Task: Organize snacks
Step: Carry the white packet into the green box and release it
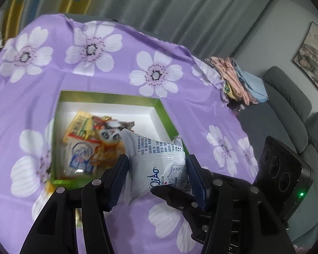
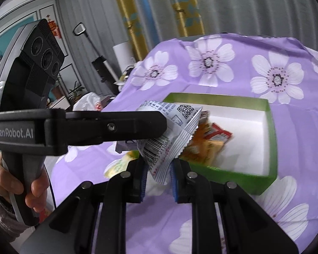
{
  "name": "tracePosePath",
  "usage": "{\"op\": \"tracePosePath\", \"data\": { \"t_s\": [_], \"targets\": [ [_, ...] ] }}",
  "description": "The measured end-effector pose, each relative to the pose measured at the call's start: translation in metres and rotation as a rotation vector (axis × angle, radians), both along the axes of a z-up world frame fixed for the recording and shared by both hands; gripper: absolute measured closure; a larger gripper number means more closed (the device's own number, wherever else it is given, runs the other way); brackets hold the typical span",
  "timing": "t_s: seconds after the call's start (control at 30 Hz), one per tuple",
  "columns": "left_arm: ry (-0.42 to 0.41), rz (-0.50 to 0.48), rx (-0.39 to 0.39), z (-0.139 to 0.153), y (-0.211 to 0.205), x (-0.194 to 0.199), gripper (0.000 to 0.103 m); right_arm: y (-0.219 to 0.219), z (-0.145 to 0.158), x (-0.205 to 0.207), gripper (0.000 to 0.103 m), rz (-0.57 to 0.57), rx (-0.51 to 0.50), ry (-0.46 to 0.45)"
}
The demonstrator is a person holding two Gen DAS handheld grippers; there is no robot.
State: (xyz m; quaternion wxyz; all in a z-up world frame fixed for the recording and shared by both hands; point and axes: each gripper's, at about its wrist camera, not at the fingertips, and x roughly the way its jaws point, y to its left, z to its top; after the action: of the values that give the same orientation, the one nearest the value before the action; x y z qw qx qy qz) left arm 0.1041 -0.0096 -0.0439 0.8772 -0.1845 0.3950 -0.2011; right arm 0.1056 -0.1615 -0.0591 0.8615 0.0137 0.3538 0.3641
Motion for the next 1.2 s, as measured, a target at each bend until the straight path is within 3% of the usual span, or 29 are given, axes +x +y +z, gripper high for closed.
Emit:
{"op": "tracePosePath", "data": {
  "t_s": [0.4,0.83,1.0,1.2],
  "targets": [
    [0.093,-0.024,-0.026,-0.032,-0.011,0.073,0.046,-0.005,-0.029,0.060,0.083,-0.060,-0.037,0.070],
    [0.127,-0.015,-0.020,-0.052,-0.013,0.090,0.046,-0.003,-0.045,0.077,0.080,-0.077,-0.086,0.107],
    [0.112,0.000,0.019,-0.052,-0.015,0.089,0.046,0.000,-0.046,0.078,0.078,-0.088,-0.104,0.115],
    [0.111,0.011,0.063,-0.053,-0.016,0.087,0.040,-0.001,-0.043,0.077,0.067,-0.088,-0.098,0.123]
  ]
}}
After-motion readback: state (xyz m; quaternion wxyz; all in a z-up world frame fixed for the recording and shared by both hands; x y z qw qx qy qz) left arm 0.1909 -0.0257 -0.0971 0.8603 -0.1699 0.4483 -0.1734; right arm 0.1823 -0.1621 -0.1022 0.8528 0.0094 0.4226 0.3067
